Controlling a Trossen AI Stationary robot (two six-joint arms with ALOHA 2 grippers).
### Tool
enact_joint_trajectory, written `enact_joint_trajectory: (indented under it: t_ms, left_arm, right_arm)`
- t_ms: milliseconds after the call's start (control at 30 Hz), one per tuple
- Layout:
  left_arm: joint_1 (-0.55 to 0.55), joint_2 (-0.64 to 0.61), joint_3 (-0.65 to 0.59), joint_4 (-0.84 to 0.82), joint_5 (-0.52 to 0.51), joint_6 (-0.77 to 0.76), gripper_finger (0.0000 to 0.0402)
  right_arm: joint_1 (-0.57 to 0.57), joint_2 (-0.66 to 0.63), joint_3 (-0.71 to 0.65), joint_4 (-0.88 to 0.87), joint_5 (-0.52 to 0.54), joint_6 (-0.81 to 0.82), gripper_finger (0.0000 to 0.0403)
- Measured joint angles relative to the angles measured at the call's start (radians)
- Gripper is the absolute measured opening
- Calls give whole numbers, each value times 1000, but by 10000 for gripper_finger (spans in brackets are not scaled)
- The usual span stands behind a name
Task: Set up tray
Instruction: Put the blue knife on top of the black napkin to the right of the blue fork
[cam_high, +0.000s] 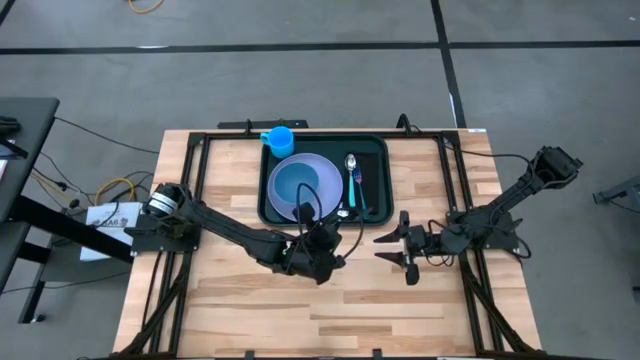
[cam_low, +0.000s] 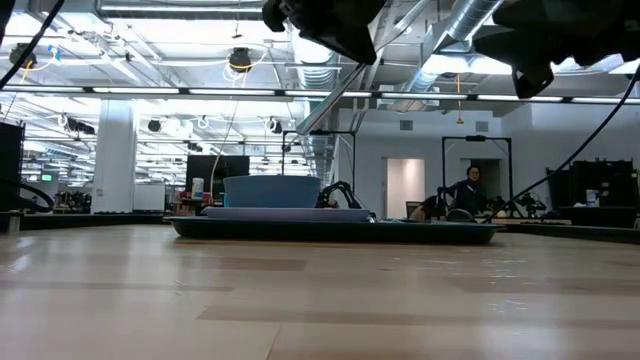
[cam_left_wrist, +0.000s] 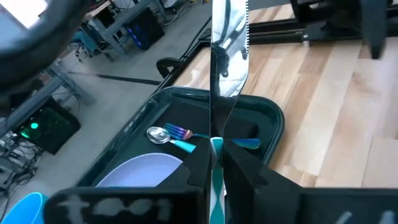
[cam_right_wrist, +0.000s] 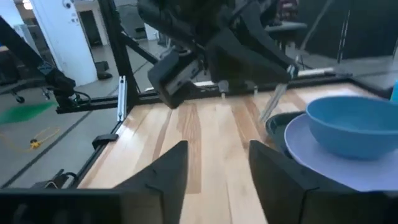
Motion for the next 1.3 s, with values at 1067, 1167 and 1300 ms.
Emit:
enact_joint_trajectory:
  t_ms: [1067,1167,1300]
  left_arm:
    - [-14,0,-143,418,-16,61,12]
    - [-14,0,-143,417,-16,35,12]
    - [-13,0,-143,417,-15,25,12]
  right_arm:
    - [-198,32,60,218,-32,-87,200]
    - [-216,64,117,171,-47,-94,196]
    - [-238,131,196,106,-55,-94,190]
